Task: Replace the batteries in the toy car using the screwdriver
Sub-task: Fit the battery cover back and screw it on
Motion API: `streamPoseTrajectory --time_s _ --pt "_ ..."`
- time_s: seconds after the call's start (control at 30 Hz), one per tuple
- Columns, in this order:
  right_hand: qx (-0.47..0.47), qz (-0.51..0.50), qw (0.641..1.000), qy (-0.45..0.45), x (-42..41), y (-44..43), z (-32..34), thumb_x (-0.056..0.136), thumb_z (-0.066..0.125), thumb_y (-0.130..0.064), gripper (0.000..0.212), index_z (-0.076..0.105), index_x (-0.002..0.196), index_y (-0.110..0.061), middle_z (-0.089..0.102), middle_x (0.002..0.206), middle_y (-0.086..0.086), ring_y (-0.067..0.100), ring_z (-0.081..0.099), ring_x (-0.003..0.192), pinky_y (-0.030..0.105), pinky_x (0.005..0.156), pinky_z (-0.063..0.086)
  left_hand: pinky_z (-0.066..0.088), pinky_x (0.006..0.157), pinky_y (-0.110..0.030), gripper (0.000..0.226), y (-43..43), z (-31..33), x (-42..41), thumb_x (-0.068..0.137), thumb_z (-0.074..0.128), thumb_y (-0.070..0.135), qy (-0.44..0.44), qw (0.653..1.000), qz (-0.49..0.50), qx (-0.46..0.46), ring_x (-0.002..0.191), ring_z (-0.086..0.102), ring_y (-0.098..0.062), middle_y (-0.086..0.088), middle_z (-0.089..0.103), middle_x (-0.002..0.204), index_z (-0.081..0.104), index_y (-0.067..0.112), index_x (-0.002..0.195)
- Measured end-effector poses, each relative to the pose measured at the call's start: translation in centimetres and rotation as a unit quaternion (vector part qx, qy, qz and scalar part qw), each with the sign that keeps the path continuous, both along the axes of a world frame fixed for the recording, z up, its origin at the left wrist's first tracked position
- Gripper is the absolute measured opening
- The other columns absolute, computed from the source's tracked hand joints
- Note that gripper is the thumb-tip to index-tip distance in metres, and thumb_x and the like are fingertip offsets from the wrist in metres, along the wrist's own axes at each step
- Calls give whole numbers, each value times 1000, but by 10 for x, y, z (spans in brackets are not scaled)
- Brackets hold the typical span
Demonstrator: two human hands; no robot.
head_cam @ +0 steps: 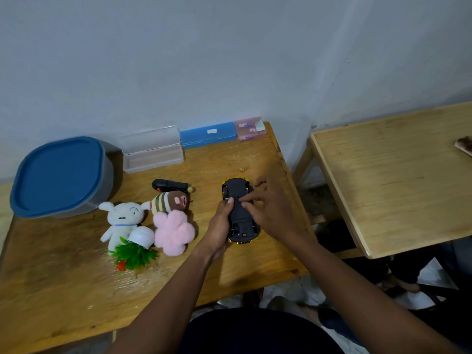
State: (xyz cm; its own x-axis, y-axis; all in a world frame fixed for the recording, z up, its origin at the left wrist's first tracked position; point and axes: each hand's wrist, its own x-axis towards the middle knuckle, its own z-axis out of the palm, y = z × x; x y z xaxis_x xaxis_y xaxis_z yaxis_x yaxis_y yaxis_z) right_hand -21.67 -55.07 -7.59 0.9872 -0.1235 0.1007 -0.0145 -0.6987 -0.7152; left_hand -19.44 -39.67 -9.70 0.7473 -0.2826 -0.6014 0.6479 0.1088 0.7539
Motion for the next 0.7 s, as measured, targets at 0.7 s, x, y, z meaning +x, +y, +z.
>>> streamPoseTrajectory --time_s 0.7 --pt "-48 -195 969 144 -12 -43 -49 84 72 -35 23 73 107 -32 55 110 -5 17 50 108 32 88 46 53 96 -54 29 -19 -28 22 108 43 31 11 998 46 44 106 67 -33 -12 65 125 47 21 134"
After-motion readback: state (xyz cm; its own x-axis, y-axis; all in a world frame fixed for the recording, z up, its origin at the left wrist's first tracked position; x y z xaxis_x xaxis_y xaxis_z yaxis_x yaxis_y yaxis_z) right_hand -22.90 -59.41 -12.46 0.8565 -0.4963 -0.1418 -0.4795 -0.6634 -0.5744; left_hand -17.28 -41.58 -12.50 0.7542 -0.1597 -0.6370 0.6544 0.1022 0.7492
